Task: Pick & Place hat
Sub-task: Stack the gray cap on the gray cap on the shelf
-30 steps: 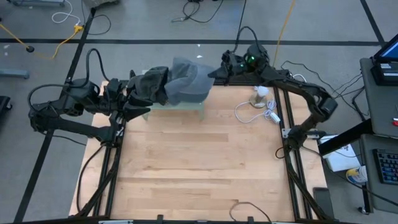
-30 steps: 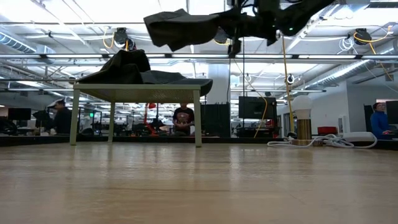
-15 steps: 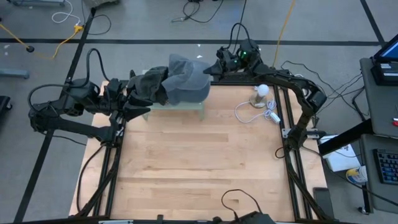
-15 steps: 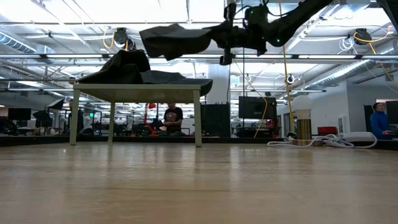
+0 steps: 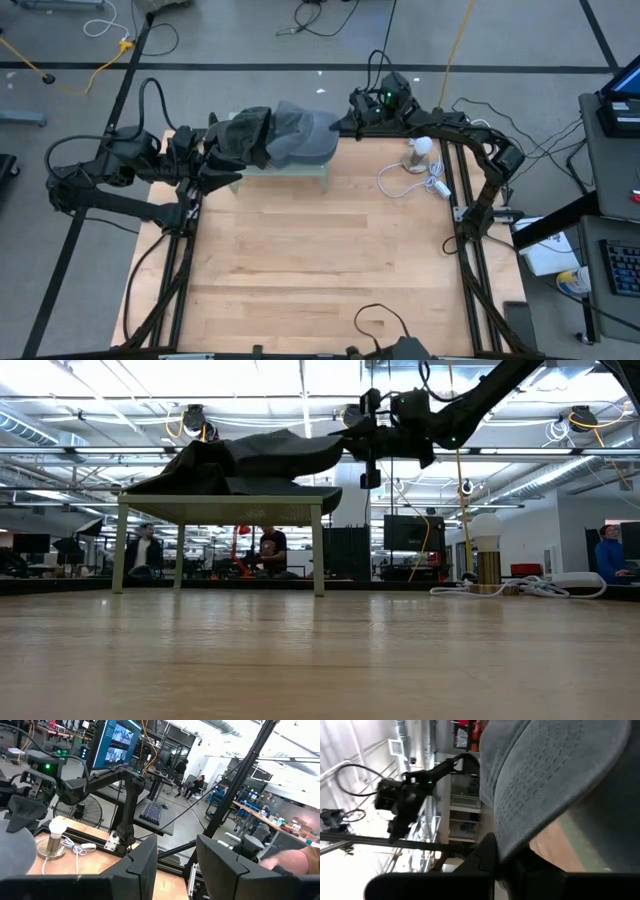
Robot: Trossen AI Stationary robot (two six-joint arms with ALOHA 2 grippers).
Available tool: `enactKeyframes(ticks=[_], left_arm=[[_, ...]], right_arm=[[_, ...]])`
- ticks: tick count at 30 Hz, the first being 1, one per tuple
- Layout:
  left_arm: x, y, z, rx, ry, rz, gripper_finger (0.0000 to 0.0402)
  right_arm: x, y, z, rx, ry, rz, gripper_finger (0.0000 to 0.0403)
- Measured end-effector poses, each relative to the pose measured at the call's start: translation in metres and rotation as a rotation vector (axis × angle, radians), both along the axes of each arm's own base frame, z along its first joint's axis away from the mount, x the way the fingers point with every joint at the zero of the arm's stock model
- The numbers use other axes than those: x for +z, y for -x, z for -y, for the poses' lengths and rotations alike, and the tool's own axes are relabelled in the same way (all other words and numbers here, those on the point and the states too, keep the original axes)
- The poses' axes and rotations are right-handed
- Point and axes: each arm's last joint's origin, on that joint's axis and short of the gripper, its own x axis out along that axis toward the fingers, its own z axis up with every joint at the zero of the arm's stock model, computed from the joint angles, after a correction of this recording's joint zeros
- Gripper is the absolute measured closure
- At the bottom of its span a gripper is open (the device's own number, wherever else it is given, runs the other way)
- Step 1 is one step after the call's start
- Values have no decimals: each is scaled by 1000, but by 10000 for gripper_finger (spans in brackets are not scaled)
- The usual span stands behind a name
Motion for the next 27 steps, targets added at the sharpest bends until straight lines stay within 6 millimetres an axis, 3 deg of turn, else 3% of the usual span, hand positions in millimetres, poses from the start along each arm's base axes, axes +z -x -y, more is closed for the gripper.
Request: enactKeyframes(ticks=[14,27], left_arm=[[-1,-3,0,0,4,-9,261],[-7,-20,0,-2,13,-58,261]], right_arm=[[-19,0,0,-87,50,-101,399],[-25,-5,-6,-103,116,-133,393]])
